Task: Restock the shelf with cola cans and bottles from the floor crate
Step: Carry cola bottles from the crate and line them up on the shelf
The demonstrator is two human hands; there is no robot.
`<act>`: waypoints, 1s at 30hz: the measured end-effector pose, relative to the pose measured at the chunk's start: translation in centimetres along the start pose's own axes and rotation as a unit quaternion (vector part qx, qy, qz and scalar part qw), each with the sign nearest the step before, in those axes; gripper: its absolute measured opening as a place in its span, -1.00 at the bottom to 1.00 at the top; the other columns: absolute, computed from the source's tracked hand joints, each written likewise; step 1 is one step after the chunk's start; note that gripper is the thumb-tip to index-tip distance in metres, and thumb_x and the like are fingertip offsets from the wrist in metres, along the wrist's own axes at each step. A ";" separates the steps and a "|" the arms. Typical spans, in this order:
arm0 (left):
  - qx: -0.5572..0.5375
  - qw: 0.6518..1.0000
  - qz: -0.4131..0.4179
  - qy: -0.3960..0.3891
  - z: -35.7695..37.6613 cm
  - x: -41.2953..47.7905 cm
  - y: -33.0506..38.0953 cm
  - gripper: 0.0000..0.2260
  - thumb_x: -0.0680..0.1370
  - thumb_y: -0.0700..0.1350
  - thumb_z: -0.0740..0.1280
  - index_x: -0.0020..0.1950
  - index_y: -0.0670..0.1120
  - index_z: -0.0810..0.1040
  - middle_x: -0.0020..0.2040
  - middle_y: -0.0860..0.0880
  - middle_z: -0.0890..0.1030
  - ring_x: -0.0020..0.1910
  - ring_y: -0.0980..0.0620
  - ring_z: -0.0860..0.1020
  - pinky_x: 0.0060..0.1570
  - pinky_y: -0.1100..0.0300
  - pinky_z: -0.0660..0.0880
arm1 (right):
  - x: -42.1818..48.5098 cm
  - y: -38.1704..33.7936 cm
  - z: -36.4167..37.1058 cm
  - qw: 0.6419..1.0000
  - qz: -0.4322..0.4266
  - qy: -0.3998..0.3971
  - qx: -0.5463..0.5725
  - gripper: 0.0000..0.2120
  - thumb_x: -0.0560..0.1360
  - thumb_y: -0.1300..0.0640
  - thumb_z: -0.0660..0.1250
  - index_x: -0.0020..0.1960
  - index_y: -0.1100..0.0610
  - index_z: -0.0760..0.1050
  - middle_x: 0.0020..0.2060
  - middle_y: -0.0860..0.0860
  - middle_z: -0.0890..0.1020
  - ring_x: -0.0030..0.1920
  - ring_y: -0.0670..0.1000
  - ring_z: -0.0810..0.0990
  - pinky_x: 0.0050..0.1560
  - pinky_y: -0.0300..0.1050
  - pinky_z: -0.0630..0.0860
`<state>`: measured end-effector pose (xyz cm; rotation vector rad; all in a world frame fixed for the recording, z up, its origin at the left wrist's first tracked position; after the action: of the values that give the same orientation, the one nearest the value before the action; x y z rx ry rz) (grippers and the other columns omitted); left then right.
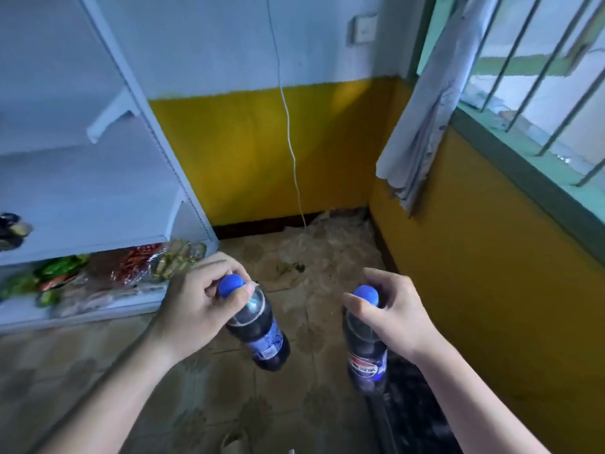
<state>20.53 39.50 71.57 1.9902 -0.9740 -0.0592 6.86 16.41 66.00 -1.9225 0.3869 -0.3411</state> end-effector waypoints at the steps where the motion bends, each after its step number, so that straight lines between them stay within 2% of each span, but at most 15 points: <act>1: 0.007 1.000 0.000 0.012 -2.0 -0.6 -0.3 -0.81 0.49 0.08 0.37 -0.24 0.01 0.60 -0.15 0.02 0.63 -0.13 -0.02 0.61 -0.19 0.04 0.47 | 0.9 -2.0 1.8 0.999 -0.022 -0.026 -0.008 -0.51 0.33 -0.10 0.43 -0.28 0.33 0.37 -0.40 0.26 0.46 -0.41 0.17 0.43 -0.37 0.17 0.48; 4: 0.003 0.998 -0.006 0.057 -8.0 -2.1 -1.7 -0.76 0.48 0.09 0.36 -0.25 -0.04 0.62 -0.17 0.00 0.62 -0.16 -0.04 0.58 -0.19 -0.03 0.46 | 3.6 -7.4 7.6 0.993 -0.071 -0.090 -0.014 -0.52 0.38 -0.09 0.43 -0.25 0.35 0.44 -0.33 0.29 0.59 -0.28 0.32 0.61 -0.29 0.30 0.55; 7: -0.021 0.994 -0.007 0.104 -14.4 -3.1 -3.4 -0.74 0.46 0.08 0.36 -0.27 -0.10 0.61 -0.21 -0.01 0.59 -0.18 0.02 0.57 -0.20 0.13 0.45 | 6.5 -12.5 13.5 0.986 -0.109 -0.123 0.023 -0.53 0.39 -0.07 0.42 -0.25 0.37 0.43 -0.30 0.34 0.62 -0.24 0.37 0.65 -0.25 0.36 0.56; 9: -0.013 0.990 0.005 0.141 -18.9 -3.6 -4.3 -0.72 0.45 0.07 0.36 -0.29 -0.13 0.60 -0.23 -0.03 0.58 -0.21 -0.03 0.56 -0.24 0.10 0.43 | 8.1 -16.3 17.8 0.979 -0.131 -0.143 0.056 -0.49 0.39 -0.06 0.41 -0.24 0.42 0.38 -0.30 0.40 0.62 -0.27 0.31 0.69 -0.27 0.37 0.55; 11: 0.006 0.984 0.013 0.175 -23.3 -4.0 -5.8 -0.73 0.45 0.05 0.37 -0.29 -0.15 0.60 -0.24 -0.05 0.59 -0.23 -0.08 0.56 -0.25 0.05 0.43 | 9.8 -19.8 21.9 0.970 -0.160 -0.156 0.093 -0.50 0.38 -0.02 0.40 -0.26 0.44 0.34 -0.32 0.41 0.63 -0.29 0.19 0.74 -0.29 0.32 0.58; 14: -0.007 0.975 0.001 0.223 -29.5 -4.2 -9.1 -0.73 0.43 0.04 0.38 -0.29 -0.16 0.60 -0.26 -0.10 0.59 -0.23 -0.12 0.60 -0.22 0.04 0.48 | 12.6 -24.7 27.9 0.960 -0.185 -0.155 0.139 -0.53 0.37 0.01 0.39 -0.31 0.41 0.31 -0.33 0.48 0.58 -0.31 0.28 0.71 -0.33 0.22 0.59; 17: -0.016 0.966 -0.019 0.259 -34.9 -4.3 -12.6 -0.70 0.43 0.06 0.40 -0.28 -0.19 0.59 -0.29 -0.13 0.58 -0.26 -0.10 0.61 -0.25 0.04 0.49 | 15.1 -28.9 33.4 0.947 -0.203 -0.166 0.188 -0.55 0.38 0.04 0.38 -0.32 0.39 0.28 -0.33 0.46 0.61 -0.35 0.19 0.72 -0.32 -0.02 0.54; 19: -0.007 0.959 -0.031 0.281 -38.1 -4.2 -14.5 -0.68 0.43 0.09 0.39 -0.27 -0.18 0.59 -0.31 -0.10 0.58 -0.28 -0.03 0.59 -0.25 0.09 0.48 | 16.6 -31.4 36.4 0.942 -0.222 -0.169 0.187 -0.56 0.42 0.09 0.38 -0.32 0.41 0.26 -0.33 0.46 0.62 -0.33 0.10 0.73 -0.31 -0.13 0.49; 23: 0.013 0.943 -0.044 0.329 -43.8 -4.1 -18.4 -0.69 0.45 0.11 0.38 -0.25 -0.13 0.57 -0.31 -0.08 0.58 -0.24 -0.10 0.58 -0.16 -0.07 0.50 | 19.9 -35.4 42.6 0.938 -0.251 -0.177 0.162 -0.59 0.50 0.18 0.34 -0.32 0.47 0.30 -0.34 0.47 0.60 -0.38 -0.05 0.69 -0.35 -0.22 0.44; 27: -0.014 0.916 -0.060 0.396 -48.2 -3.2 -22.3 -0.70 0.45 0.12 0.39 -0.26 -0.11 0.56 -0.31 -0.07 0.62 -0.21 -0.14 0.64 -0.09 -0.17 0.56 | 23.9 -37.8 47.6 0.936 -0.246 -0.190 0.164 -0.59 0.55 0.28 0.34 -0.36 0.35 0.21 -0.42 0.47 0.55 -0.31 0.16 0.75 -0.33 -0.16 0.40; 30: -0.019 0.901 -0.072 0.428 -51.2 -1.5 -25.2 -0.65 0.45 0.11 0.39 -0.22 -0.20 0.56 -0.30 -0.13 0.68 -0.24 -0.12 0.68 -0.11 -0.12 0.61 | 27.4 -39.1 50.9 0.931 -0.256 -0.205 0.158 -0.56 0.55 0.30 0.34 -0.37 0.31 0.17 -0.45 0.51 0.40 -0.30 0.19 0.75 -0.33 -0.12 0.35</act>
<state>54.85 83.58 83.32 1.7594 -0.2447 0.6596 56.73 61.23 85.22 -1.6929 -0.4349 -0.3054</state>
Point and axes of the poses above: each hand's wrist, its own x-axis towards the middle knuckle, its own z-axis out of the palm, y = z × x, the point moved 7 cm from there along x, towards the middle knuckle
